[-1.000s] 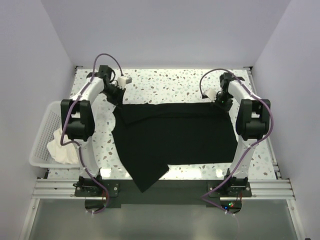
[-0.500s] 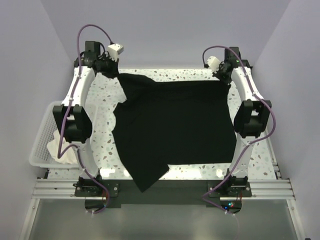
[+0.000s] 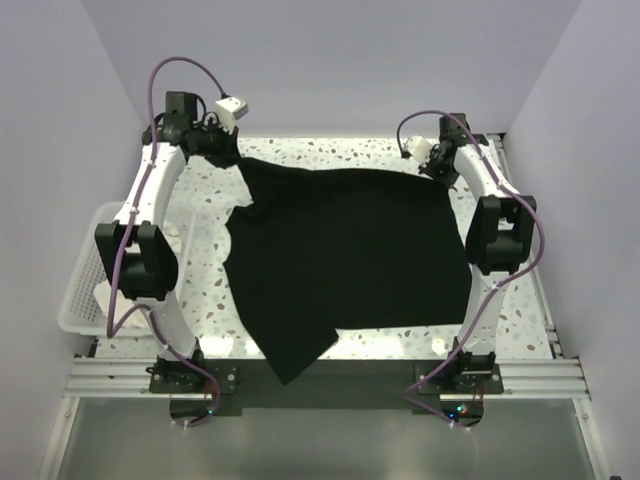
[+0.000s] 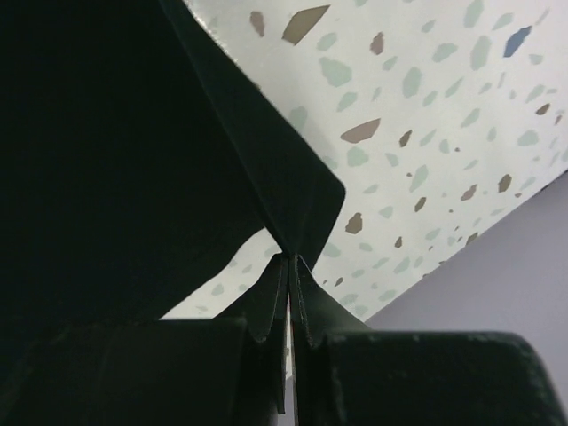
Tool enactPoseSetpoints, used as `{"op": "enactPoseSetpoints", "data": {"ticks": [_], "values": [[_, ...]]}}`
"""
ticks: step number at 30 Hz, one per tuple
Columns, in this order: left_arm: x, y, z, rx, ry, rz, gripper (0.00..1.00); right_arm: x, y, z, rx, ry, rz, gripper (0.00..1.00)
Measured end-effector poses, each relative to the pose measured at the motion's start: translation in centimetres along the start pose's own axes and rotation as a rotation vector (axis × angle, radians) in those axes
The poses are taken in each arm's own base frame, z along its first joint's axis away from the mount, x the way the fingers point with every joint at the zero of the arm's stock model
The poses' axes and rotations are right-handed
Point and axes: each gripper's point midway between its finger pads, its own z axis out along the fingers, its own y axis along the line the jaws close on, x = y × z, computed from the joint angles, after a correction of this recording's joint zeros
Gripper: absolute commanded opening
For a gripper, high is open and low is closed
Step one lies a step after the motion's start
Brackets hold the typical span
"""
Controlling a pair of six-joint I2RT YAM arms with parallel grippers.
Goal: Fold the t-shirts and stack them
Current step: Fold the tshirt
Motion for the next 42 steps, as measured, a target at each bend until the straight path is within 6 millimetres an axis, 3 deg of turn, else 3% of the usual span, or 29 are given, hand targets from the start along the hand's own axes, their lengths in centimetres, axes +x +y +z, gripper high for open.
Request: {"op": "enactPoseSetpoints", "data": {"ticks": [8,14,18,23,27,34,42], "values": [[1.3,-4.0,-2.7,0.075,0.003,0.085,0.0,2.0,1.9,-0.7,-0.041,0.026,-0.034,0.0],[5.5,-7.3,-1.2,0.162,0.097,0.094,0.0,3.2,3.5,-0.4,-0.071,0.047,-0.067,0.0],[8.8,-8.2,-0.6,0.202,0.169,0.073,0.0,4.3,5.2,0.5,-0.115,0.073,-0.088,0.0],[10.9,-8.7,-0.5,0.221,0.218,0.053,0.0,4.7,5.8,0.7,-0.129,0.082,-0.092,0.0],[10.2,-8.4,-0.9,0.212,0.207,0.056,0.0,4.6,5.7,0.5,-0.129,0.081,-0.092,0.0],[6.0,-6.9,-2.4,0.172,0.124,0.12,0.0,5.1,4.2,-0.1,-0.105,0.078,-0.071,0.0],[6.9,-7.4,-2.9,0.202,0.157,0.141,0.0,7.3,6.3,0.4,-0.168,0.118,-0.057,0.0]]}}
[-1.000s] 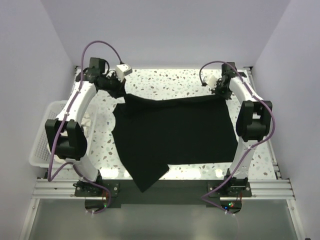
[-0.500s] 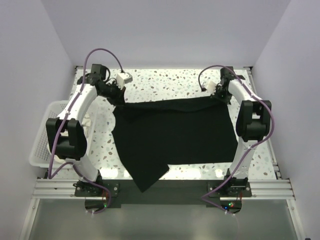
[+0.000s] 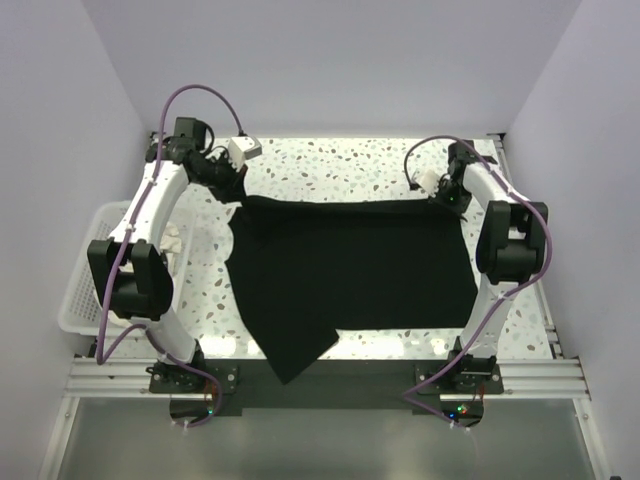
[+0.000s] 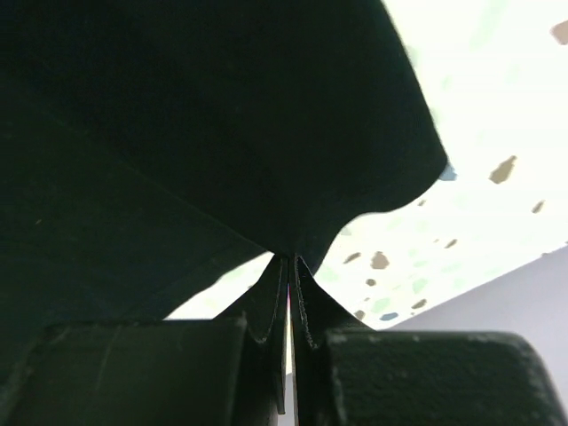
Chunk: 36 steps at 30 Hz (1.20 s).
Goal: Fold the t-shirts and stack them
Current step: Fold the tshirt
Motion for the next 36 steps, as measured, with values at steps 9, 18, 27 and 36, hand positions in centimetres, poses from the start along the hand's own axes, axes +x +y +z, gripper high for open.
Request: {"op": "enactPoseSetpoints", "data": {"ticks": [9,18,27,36], "values": [[1.3,0.1,0.2,0.004,0.039,0.008,0.0,0.6,1.7,0.3,-0.058,0.016,-0.005,0.0],[2.2,-0.3,0.4,0.026,0.067,0.025,0.0,0.7,2.4,0.0,-0.084,0.016,-0.023,0.0],[8.5,-4.0,3.7,0.139,0.212,0.003,0.05,2.0,4.9,1.2,-0.15,0.048,-0.036,0.25],[10.3,-5.9,4.6,0.218,0.267,0.047,0.49,1.7,4.9,-0.3,-0.18,0.05,-0.014,0.52]]}}
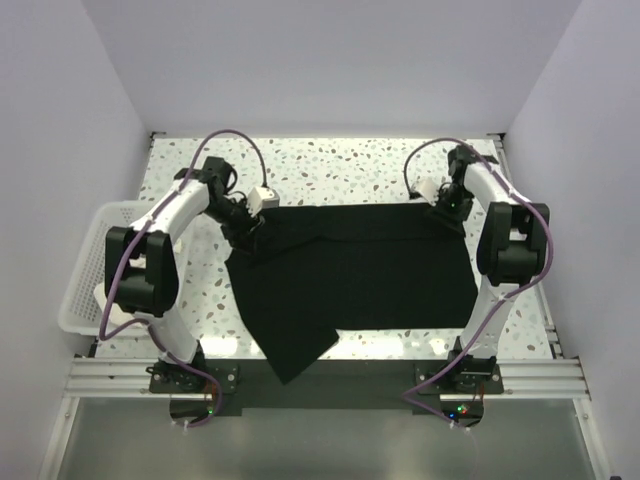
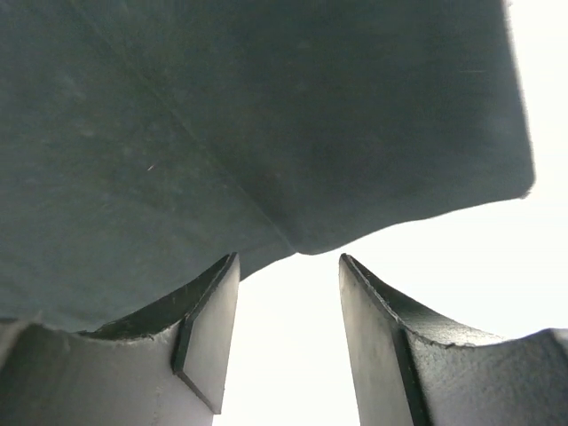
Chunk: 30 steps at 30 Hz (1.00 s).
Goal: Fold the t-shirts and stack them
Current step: Fold the tshirt
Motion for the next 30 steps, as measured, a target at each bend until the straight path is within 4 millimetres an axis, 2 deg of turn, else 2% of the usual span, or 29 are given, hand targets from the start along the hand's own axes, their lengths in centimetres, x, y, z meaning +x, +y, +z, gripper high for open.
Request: {"op": "enactPoseSetpoints", "data": {"ticks": [2,6,8,10,16,21,25,29,30], "values": [[-0.7,0.2,0.0,0.018,-0.012,-0.006,0.52,-1.0,-0.7,-1.5,0.008,-0.037,0.03,0.52],[-3.1,1.8,0.5,0.014,-0.075,-0.06,0.54,-3.9,-3.0,-5.0,0.064,-0.152,0.112,0.49],[-4.3,3.0,1.2,0.008,-0.107,-0.101,0.56,-4.8,-3.3,-5.8,0.07,-0.187,0.153,0.47],[-5.4,4.1,2.0,0.008,-0.135,-0.148,0.56,-5.4,-3.1,-5.9,0.057,-0.202,0.193,0.46],[-7.1,6.2,5.1,0.048,-0.167,-0.258,0.55,-6.1,-1.3,-3.2,-0.052,-0.181,0.298,0.47],[-6.9,5.5,7.4,0.099,-0.14,-0.305,0.55,-7.7,-0.4,-3.6,-0.088,-0.207,0.328,0.48],[-7.4,4.7,8.0,0.122,-0.139,-0.306,0.52,-9.5,-0.6,-4.7,-0.078,-0.252,0.324,0.47],[-7.8,3.8,8.6,0.148,-0.14,-0.291,0.4,-10.0,-0.6,-5.1,-0.081,-0.269,0.328,0.47],[-7.8,3.3,8.8,0.16,-0.136,-0.286,0.32,-10.0,-0.6,-5.2,-0.083,-0.27,0.328,0.47]]}}
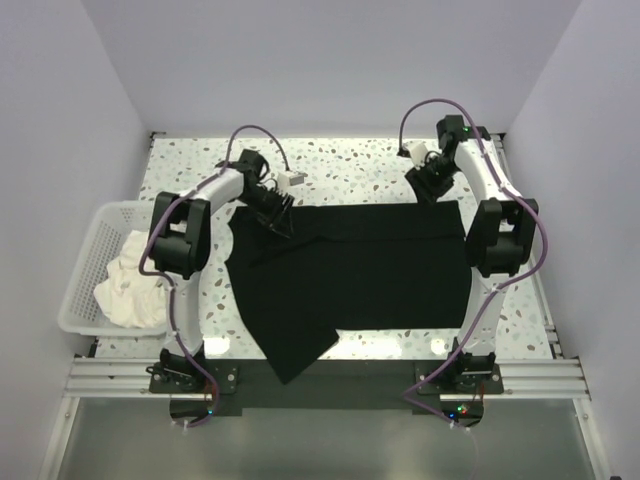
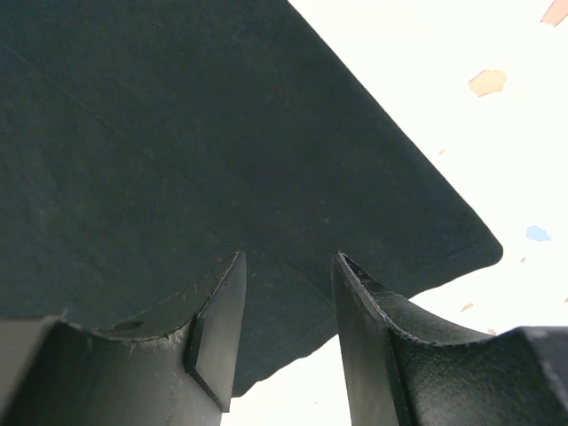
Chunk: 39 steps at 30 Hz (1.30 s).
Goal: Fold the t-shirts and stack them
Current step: Fold the tshirt
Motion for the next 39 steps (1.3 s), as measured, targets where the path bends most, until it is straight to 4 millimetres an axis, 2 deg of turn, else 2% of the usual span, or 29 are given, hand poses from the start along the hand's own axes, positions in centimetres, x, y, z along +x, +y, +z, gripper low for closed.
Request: {"op": "enactPoseSetpoints", "data": {"ticks": [1,2,3,6,8,9,12,16,19,23,26,28,32,34,36,39], "values": [[0.2,-0.4,0.3,0.011,0.009,0.001,0.24,0.0,0.1,-0.1,-0.002,-0.001,0.002,0.47],[0.4,-0.8,0.7,0.021,0.017,0.009,0.24,0.0,0.1,-0.1,-0.003,-0.001,0.002,0.47],[0.7,-1.3,1.1,0.034,0.027,0.02,0.15,0.0,0.1,-0.1,-0.004,-0.002,0.004,0.47],[1.6,-3.2,2.4,0.076,0.063,0.046,0.11,-0.2,0.2,-0.1,-0.012,-0.009,0.005,0.47],[2.2,-4.7,3.1,0.099,0.09,0.074,0.15,-0.3,0.4,-0.1,-0.024,-0.016,0.008,0.48],[2.6,-5.5,3.5,0.109,0.103,0.096,0.27,-0.3,0.6,0.0,-0.027,-0.018,0.007,0.48],[3.4,-8.3,4.1,0.132,0.14,0.179,0.44,-0.5,1.2,0.3,-0.044,-0.023,0.0,0.49],[3.5,-11.2,3.2,0.151,0.144,0.271,0.49,-0.5,3.2,1.6,-0.094,-0.006,-0.022,0.49],[2.4,-10.5,-0.1,0.119,0.066,0.26,0.49,-1.0,5.3,2.8,-0.137,0.0,-0.055,0.48],[0.8,-5.9,-6.7,-0.014,-0.091,0.171,0.47,-2.7,8.4,4.1,-0.18,-0.024,-0.106,0.45],[2.1,-2.7,-10.2,-0.12,-0.15,0.072,0.45,-4.4,11.7,5.0,-0.195,-0.063,-0.174,0.45],[3.7,-1.7,-10.7,-0.149,-0.141,-0.006,0.44,-5.6,14.5,5.5,-0.202,-0.08,-0.244,0.45],[7.0,-0.9,-9.7,-0.155,-0.089,-0.165,0.44,-8.2,20.5,6.5,-0.224,-0.115,-0.394,0.47],[8.4,-0.8,-9.3,-0.148,-0.07,-0.23,0.45,-8.9,23.4,6.8,-0.244,-0.122,-0.434,0.5],[9.8,-1.0,-8.8,-0.139,-0.054,-0.288,0.46,-9.3,25.1,6.9,-0.266,-0.117,-0.43,0.51],[11.5,-1.4,-8.0,-0.125,-0.029,-0.363,0.48,-9.9,25.5,7.7,-0.272,-0.113,-0.355,0.52]]}}
